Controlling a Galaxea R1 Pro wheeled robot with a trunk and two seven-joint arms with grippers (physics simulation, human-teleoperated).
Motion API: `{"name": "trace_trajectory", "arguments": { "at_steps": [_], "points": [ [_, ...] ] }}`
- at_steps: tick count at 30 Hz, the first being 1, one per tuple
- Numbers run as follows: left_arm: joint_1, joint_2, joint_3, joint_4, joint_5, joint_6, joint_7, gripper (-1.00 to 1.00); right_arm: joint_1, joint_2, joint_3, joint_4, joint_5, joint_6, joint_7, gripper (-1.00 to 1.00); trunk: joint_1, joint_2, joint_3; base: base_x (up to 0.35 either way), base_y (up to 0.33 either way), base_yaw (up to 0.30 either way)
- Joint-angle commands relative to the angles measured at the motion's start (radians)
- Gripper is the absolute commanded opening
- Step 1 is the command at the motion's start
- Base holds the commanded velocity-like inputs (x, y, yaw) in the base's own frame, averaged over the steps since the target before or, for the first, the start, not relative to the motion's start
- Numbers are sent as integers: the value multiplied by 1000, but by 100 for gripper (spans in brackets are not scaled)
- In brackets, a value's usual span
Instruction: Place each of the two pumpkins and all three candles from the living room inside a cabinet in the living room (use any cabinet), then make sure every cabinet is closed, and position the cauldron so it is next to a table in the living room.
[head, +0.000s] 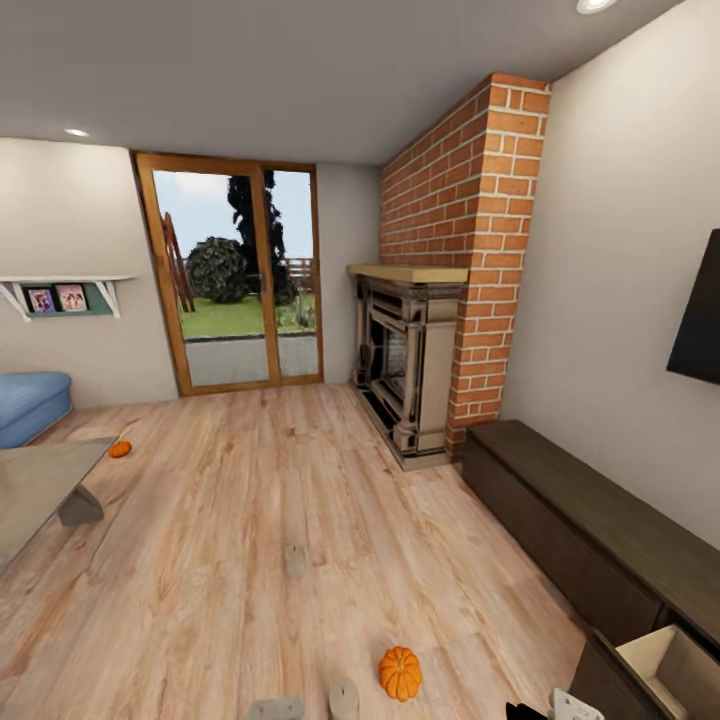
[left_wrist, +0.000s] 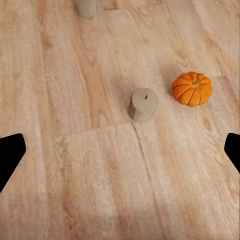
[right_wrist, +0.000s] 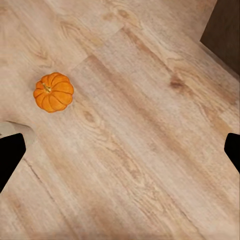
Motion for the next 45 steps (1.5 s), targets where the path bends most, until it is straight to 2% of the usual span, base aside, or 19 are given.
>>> {"name": "trace_trajectory", "arguments": {
  "at_steps": [1,12,26,42,45],
  "points": [
    [-1,1,-5,-2,8,3,8,100,0,0,2,-2,-5,5,-3,100,0,-1,-2,0,81,0],
    [-1,1,-6,0,5,-6,8,100,0,0,16,-7,-7,-1,-3,100,0,-1,-2,40,51,0],
    [-1,1,-6,-1,3,-6,11,100,0,1,16,-6,-6,-2,-3,100,0,-1,-1,35,120,-10],
    [-1,2,-5,-11,7,-6,9,100,0,1,16,-4,-6,-3,-3,100,0,-1,5,0,16,-52],
    [-1,1,-6,-9,7,-5,8,100,0,1,16,-4,-6,-3,-3,100,-11,20,15,0,0,-2]
  ]
}}
